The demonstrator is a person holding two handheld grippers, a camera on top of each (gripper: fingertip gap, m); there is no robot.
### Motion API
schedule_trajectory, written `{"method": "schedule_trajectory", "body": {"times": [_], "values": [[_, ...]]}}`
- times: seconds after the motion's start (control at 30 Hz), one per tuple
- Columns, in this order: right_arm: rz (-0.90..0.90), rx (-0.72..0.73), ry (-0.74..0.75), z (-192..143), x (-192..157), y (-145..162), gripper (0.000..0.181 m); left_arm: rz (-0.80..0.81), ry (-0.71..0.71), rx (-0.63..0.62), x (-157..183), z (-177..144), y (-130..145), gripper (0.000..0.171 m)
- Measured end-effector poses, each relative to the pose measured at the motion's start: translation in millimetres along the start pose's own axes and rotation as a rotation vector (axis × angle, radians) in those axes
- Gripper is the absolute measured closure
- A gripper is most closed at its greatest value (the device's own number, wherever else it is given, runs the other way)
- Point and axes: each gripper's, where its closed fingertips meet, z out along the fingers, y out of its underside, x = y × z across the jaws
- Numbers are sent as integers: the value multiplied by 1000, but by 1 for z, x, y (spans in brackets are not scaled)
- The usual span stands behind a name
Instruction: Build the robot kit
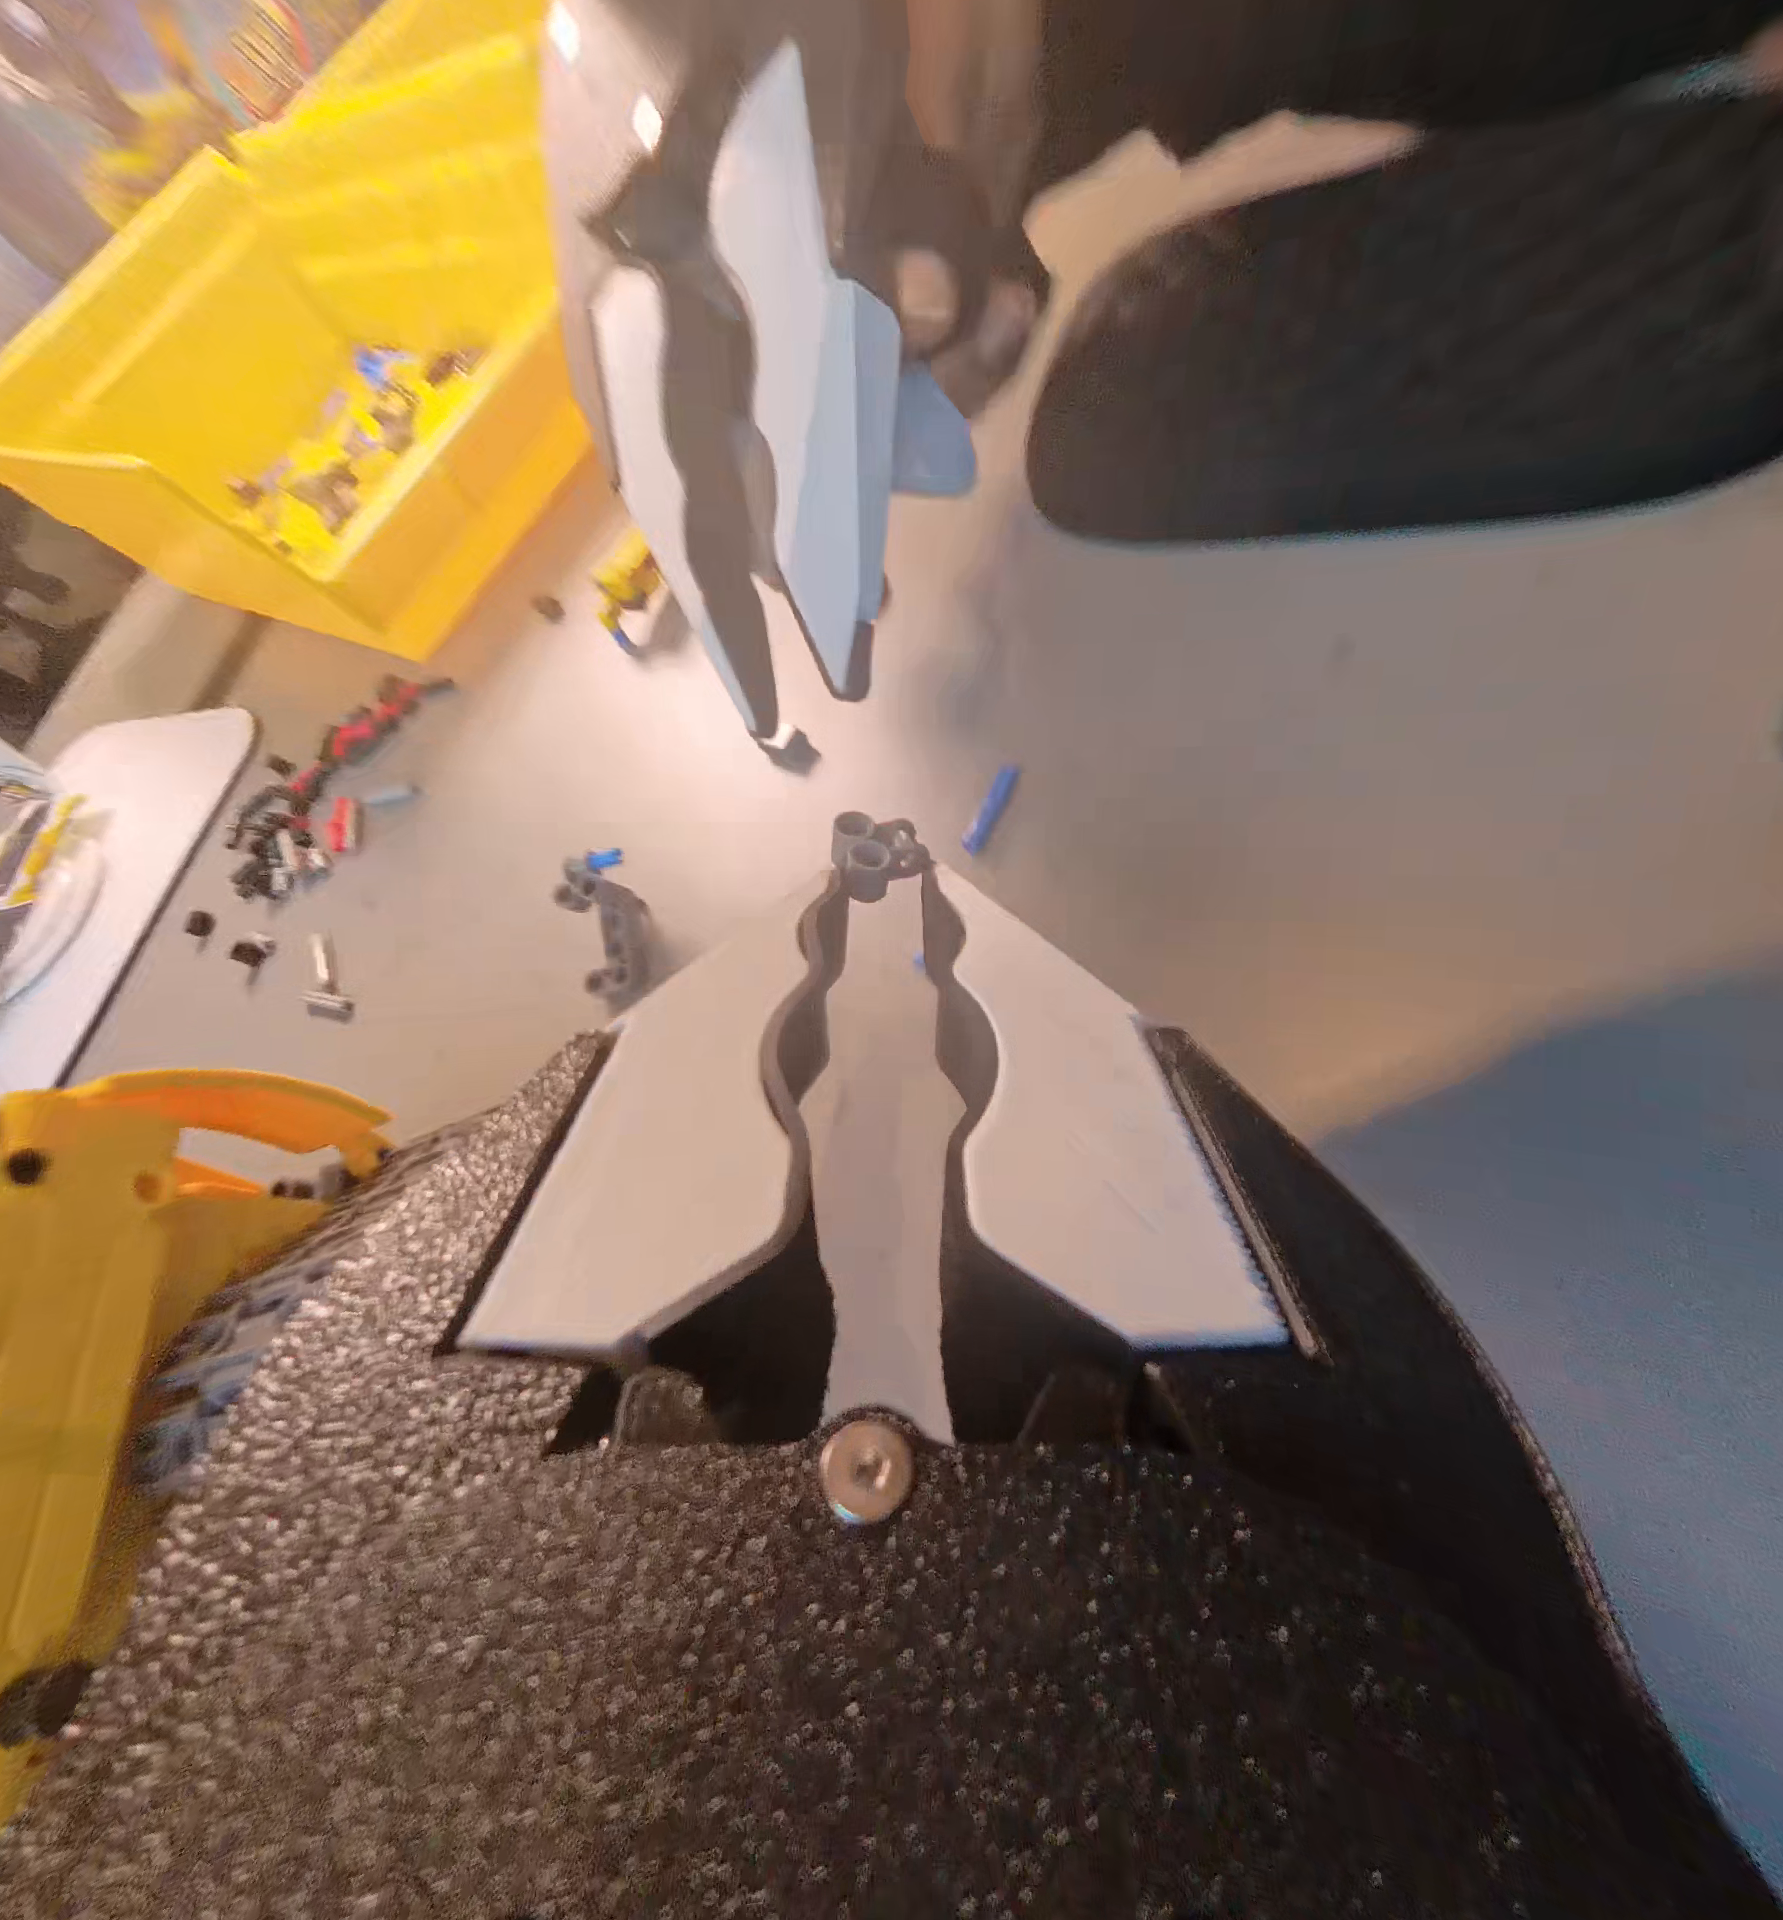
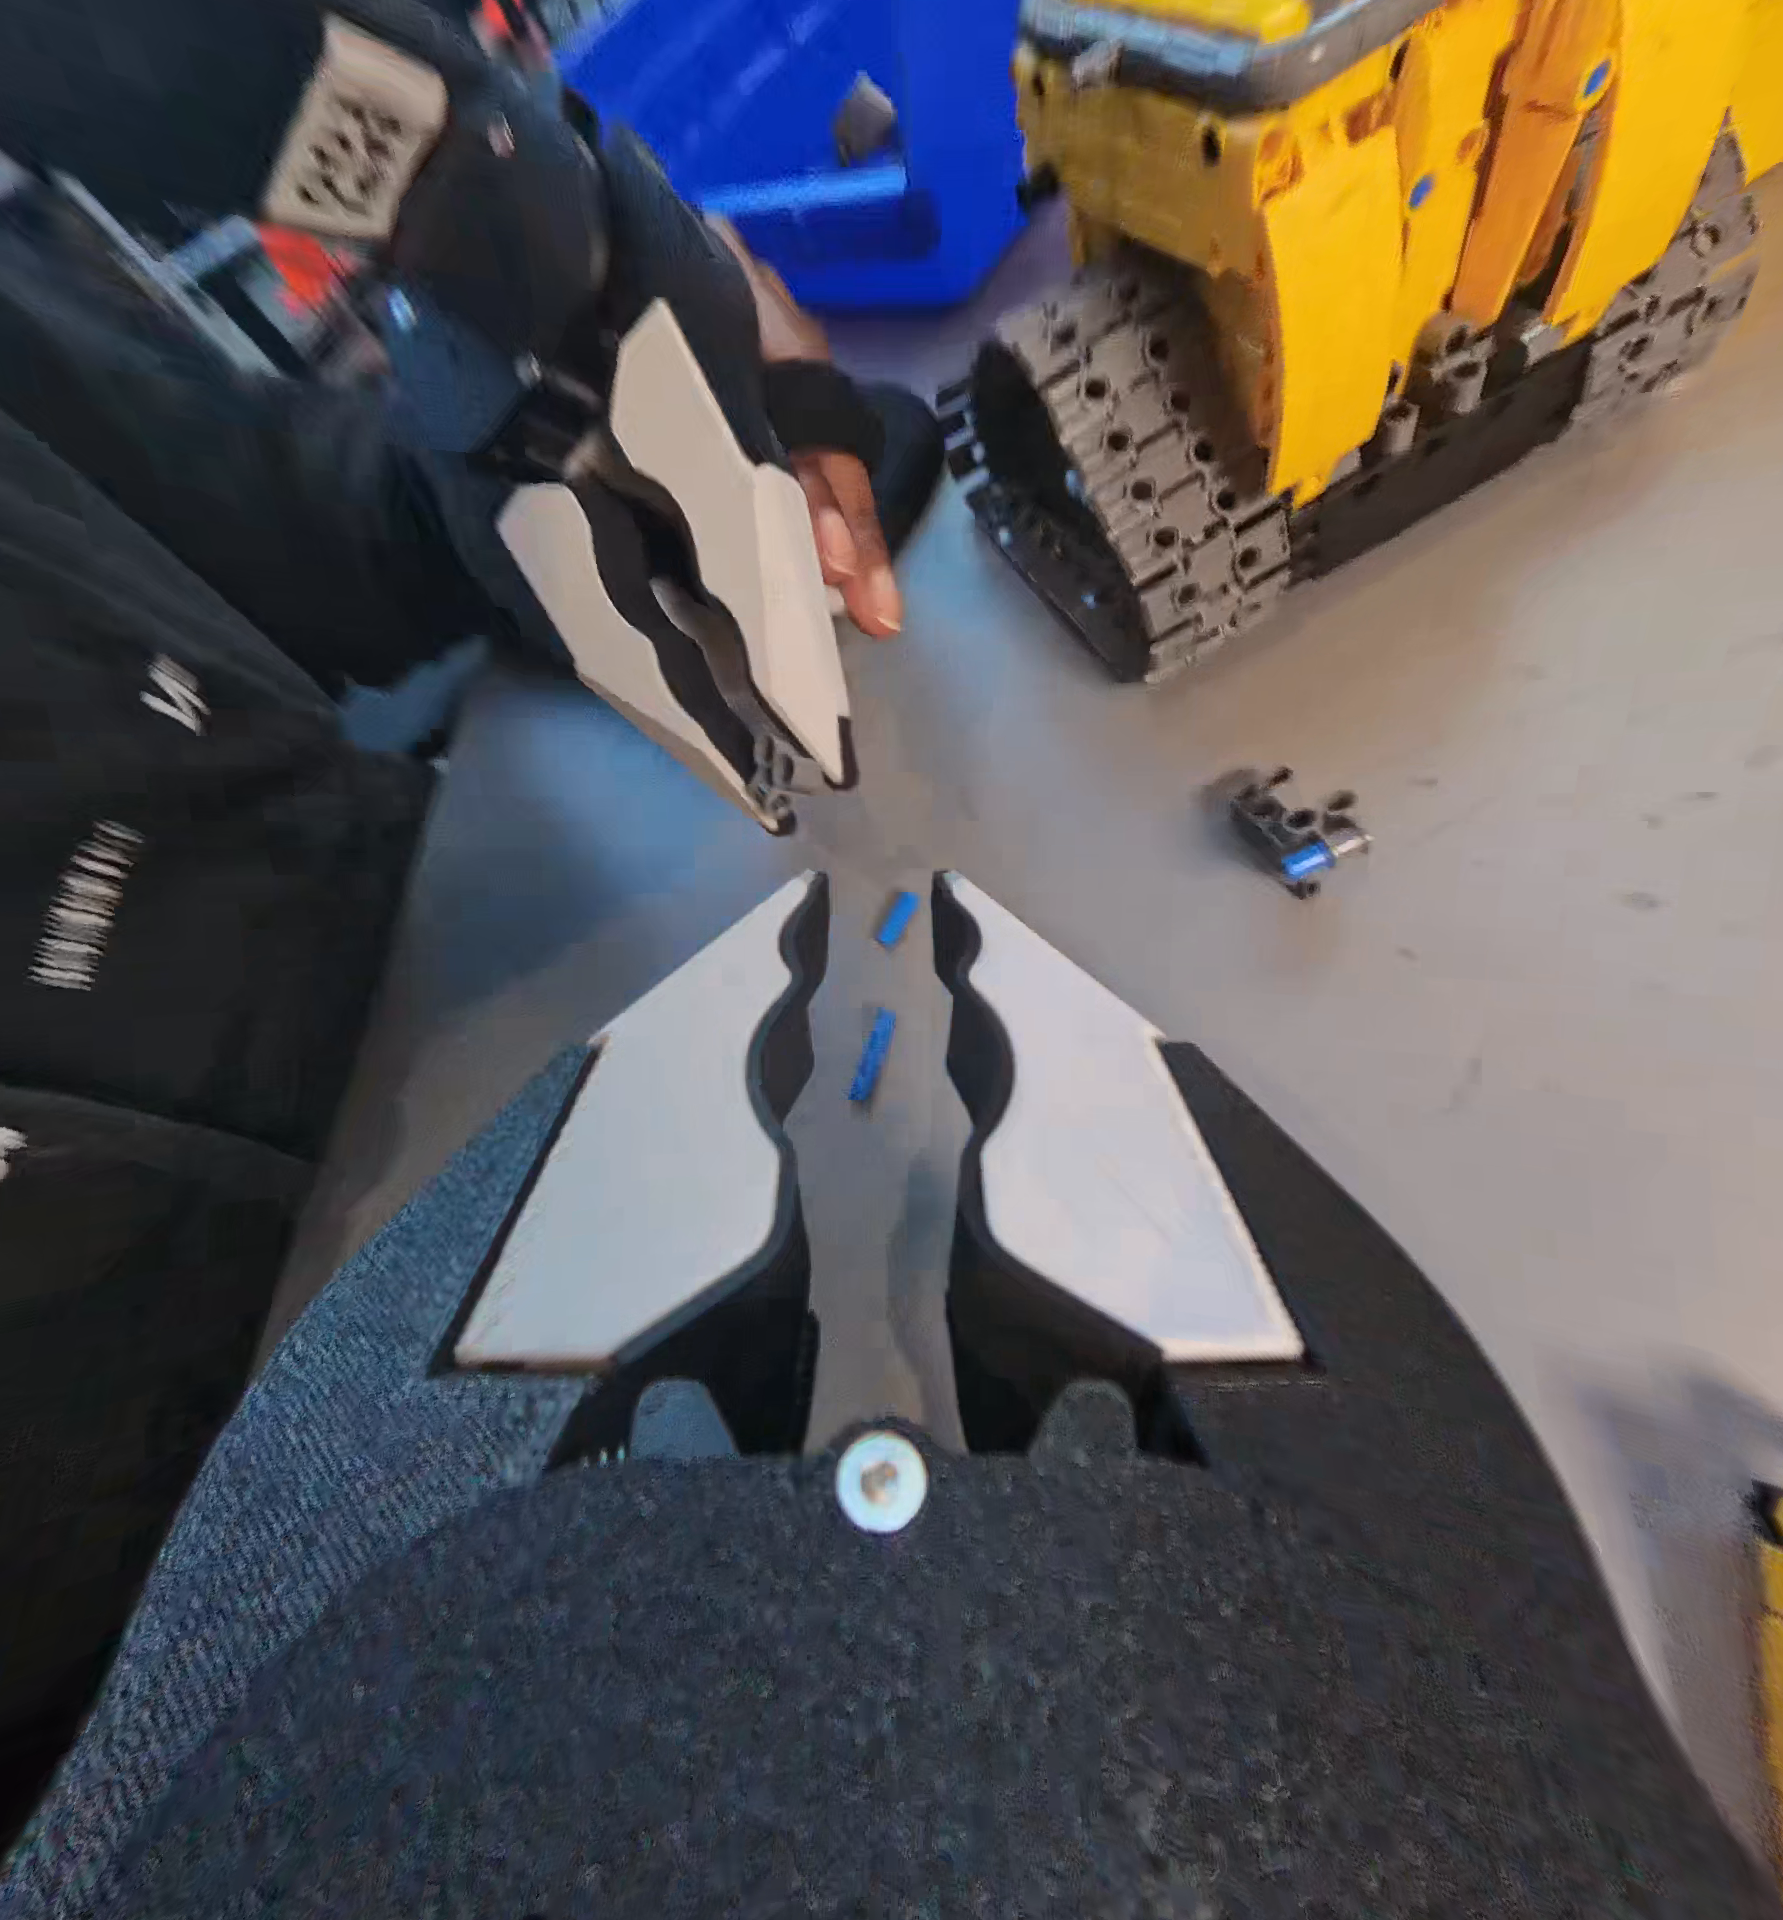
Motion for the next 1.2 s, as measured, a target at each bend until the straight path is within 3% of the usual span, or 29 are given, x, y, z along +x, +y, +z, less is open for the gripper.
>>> {"method": "schedule_trajectory", "body": {"times": [0.03,0.17,0.37,0.6,0.9,1.0,1.1,1.2], "values": [[-49,-62,36,2,2,9,161,21,38,-43,7,3,6,165],[-176,-196,133,27,1,25,160,36,122,-246,20,11,42,165],[-281,-296,236,42,5,35,160,-9,151,-248,21,10,42,165],[-215,-230,133,47,-16,26,160,-3,94,-236,14,10,41,165],[-186,-75,190,44,-9,-1,172,4,-53,-95,-10,2,18,165],[-288,-86,217,42,-9,-2,172,-11,-39,-80,-9,0,16,159],[-579,-210,271,38,-8,11,172,-83,48,-32,-4,-8,11,140],[-779,-261,289,43,-14,19,172,-133,137,18,4,-14,4,145]]}}
